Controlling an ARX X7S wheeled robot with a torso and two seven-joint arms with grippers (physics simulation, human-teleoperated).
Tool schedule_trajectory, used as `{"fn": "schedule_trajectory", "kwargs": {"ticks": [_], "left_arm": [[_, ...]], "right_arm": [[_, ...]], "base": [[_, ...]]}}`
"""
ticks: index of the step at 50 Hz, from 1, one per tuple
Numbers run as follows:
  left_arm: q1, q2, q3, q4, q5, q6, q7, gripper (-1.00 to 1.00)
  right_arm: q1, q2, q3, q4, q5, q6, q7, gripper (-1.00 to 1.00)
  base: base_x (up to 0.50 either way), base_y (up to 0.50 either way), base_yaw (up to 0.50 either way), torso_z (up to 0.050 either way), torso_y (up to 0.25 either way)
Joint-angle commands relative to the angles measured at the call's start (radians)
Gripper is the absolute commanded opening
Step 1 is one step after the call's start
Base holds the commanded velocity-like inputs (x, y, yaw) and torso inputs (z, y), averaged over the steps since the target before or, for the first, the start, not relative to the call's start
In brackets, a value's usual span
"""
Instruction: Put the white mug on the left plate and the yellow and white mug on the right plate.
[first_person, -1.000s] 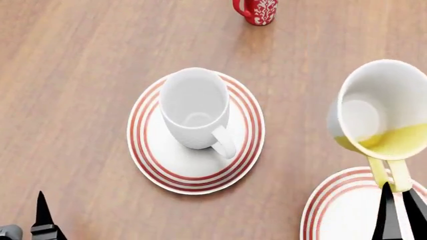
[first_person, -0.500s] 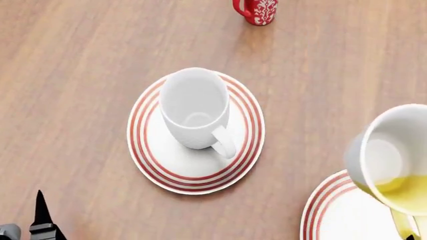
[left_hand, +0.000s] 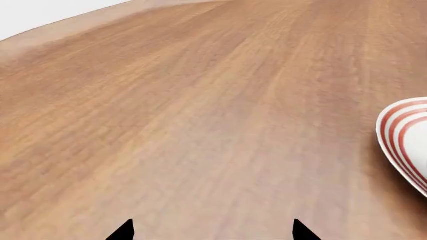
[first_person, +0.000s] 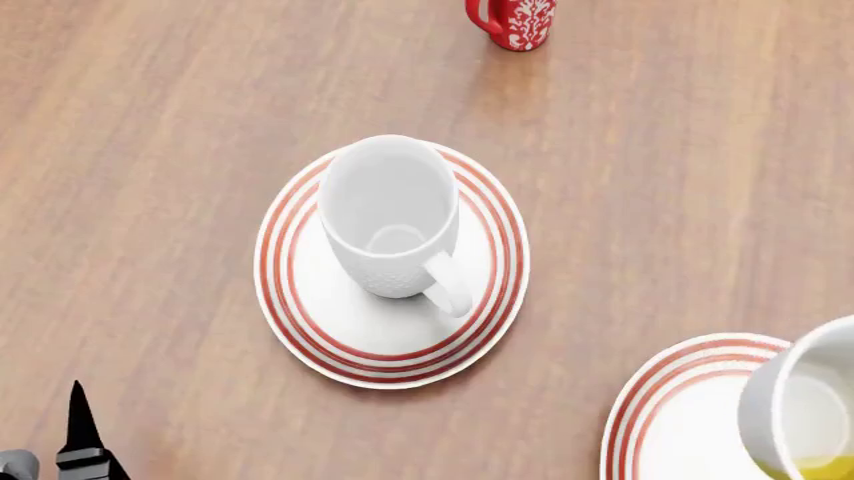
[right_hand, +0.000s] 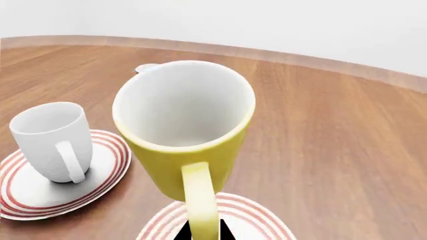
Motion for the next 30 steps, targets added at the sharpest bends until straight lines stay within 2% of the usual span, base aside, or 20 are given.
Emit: {"fn": "schedule_trajectory", "kwargs": {"ticks": [1,13,30], "left_arm": [[0.011,0.017,-0.015,0.021,-0.003,0.006,0.049,1.0],[0.01,0.017,-0.012,0.016,-0.002,0.009,0.049,1.0],[0.01,0.014,-0.01,0.015,-0.003,0.01,0.048,1.0]], "right_arm": [[-0.058,-0.018,0.032,0.003,-0.037,0.002,-0.028,-1.0],[-0.058,-0.008,-0.007,0.04,-0.08,0.013,-0.022,-1.0],[0.063,0.026,-0.089,0.183,-0.119,0.046,0.007,-1.0]], "base": [[0.0,0.0,0.0,0.0,0.0],[0.0,0.0,0.0,0.0,0.0],[0.0,0.0,0.0,0.0,0.0]]}}
